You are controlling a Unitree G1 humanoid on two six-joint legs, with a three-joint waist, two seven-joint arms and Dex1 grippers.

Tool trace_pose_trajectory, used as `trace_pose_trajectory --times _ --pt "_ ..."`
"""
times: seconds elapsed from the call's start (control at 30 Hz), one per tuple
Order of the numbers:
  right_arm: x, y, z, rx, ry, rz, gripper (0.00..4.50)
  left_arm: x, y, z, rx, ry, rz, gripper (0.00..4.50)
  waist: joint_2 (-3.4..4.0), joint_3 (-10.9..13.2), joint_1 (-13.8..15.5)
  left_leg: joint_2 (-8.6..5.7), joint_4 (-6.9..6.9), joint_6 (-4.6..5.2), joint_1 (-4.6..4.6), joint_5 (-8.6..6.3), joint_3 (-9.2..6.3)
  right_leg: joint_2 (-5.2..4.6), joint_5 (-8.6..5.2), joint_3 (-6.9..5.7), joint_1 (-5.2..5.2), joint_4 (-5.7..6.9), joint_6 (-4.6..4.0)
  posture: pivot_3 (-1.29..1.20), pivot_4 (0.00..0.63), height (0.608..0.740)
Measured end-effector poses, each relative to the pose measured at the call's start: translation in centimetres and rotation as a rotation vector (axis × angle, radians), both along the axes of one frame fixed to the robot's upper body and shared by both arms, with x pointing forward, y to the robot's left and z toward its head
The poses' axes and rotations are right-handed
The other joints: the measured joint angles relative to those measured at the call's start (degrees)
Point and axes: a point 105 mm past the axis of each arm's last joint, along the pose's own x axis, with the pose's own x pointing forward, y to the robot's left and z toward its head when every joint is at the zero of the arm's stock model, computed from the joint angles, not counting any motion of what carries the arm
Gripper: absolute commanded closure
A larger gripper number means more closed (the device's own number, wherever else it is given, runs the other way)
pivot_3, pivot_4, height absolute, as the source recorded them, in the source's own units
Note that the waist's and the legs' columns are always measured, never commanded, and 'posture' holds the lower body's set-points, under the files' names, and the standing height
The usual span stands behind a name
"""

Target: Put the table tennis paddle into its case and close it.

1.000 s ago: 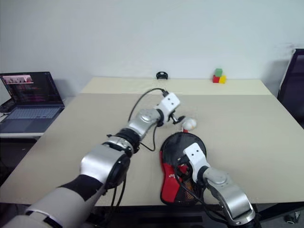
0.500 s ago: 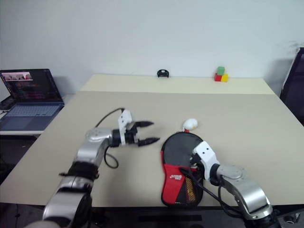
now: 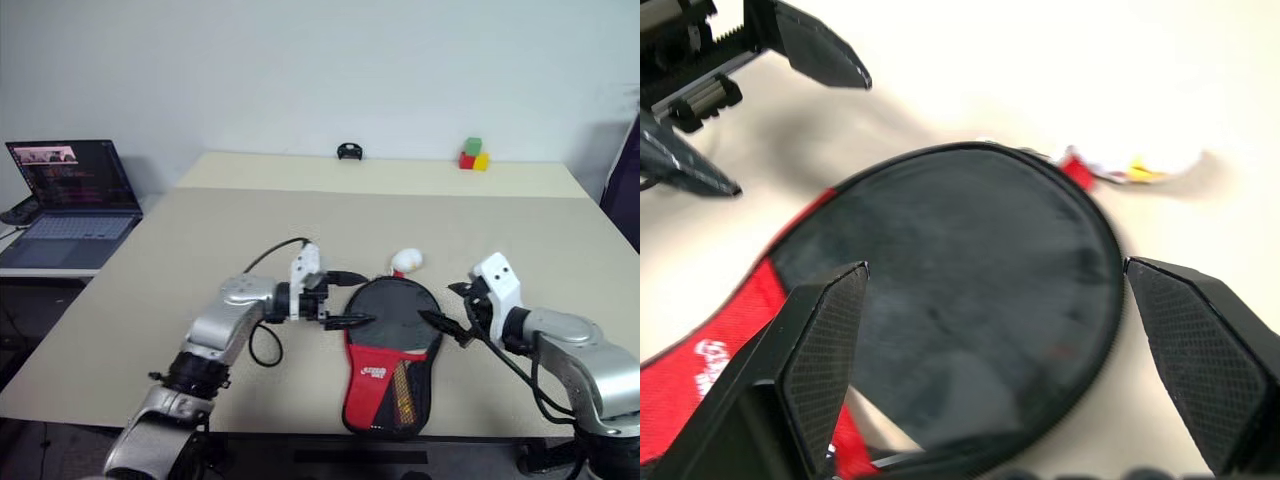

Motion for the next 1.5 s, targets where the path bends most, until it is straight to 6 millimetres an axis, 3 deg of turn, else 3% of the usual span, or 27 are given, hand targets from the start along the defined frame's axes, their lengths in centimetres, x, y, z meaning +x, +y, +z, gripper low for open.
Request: trace_pose_trajectory --times 0.17,0.37,0.47,0.63,0.83,1.0,1.2,1.5 --pt "0.0 -1.2 0.4 -0.011 -0.014 -0.049 0.0 1.2 -2.7 -2.0 0.058 -0.024 -0.027 0.02 -0.02 0.1 0.1 0.02 -0.02 0.01 -0.01 0.0 0.01 0.02 0.0 0.0 -0.03 0.01 0.0 0.0 0.15 0.74" --pt "-0.1 -1.8 0.1 -0.006 -0.004 -0.093 0.0 1.8 -2.9 -4.4 0.119 -0.017 -0.004 0.02 -0.01 0.1 0.1 0.02 -0.01 0.01 -0.03 0.0 0.06 0.02 0.0 0.02 -0.05 0.01 0.0 0.0 0.15 0.74" --pt "0.3 -1.9 0.5 0.005 -0.015 -0.111 0.0 1.8 -3.0 -4.7 0.114 -0.022 -0.007 0.02 -0.01 0.1 0.2 0.01 0.0 0.01 -0.02 0.0 0.07 0.01 0.0 0.04 -0.04 0.02 0.0 0.0 0.15 0.74" --pt "3.0 -0.7 3.0 0.105 -0.068 -0.11 0.0 1.6 -3.3 -4.9 0.098 -0.022 -0.009 0.02 0.01 0.1 0.0 0.02 0.01 0.02 0.08 0.01 0.08 0.02 0.0 0.04 -0.01 0.11 0.0 0.0 0.15 0.74" --pt "7.5 2.3 3.2 0.223 -0.007 -0.083 0.0 1.4 -3.6 -4.9 0.082 -0.024 -0.007 0.02 0.06 0.1 0.0 0.0 0.01 0.03 0.06 0.02 0.11 0.01 0.0 0.05 -0.04 0.1 0.0 0.0 0.15 0.74" --pt "10.5 3.5 2.4 0.216 -0.003 -0.1 0.0 1.1 -3.7 -4.9 0.073 -0.029 -0.009 0.02 0.06 0.1 0.1 0.01 0.02 0.02 -0.02 0.03 0.13 0.0 0.0 0.05 -0.14 0.07 0.0 0.0 0.15 0.74" --pt "15.1 4.2 0.0 0.151 -0.004 -0.185 0.0 1.0 -3.1 -4.9 0.072 -0.038 0.007 0.02 0.11 0.0 -0.9 0.02 0.0 0.0 0.02 0.04 0.23 0.0 0.01 0.07 -0.18 0.13 -0.01 0.0 0.15 0.74" --pt "16.6 5.7 -3.0 0.085 0.008 -0.231 0.0 0.5 -2.8 -4.9 0.068 -0.04 0.026 0.02 0.15 0.0 -1.4 0.06 -0.04 -0.24 0.0 0.17 0.24 -0.02 0.01 0.14 -0.21 0.13 -0.01 0.0 0.15 0.74"
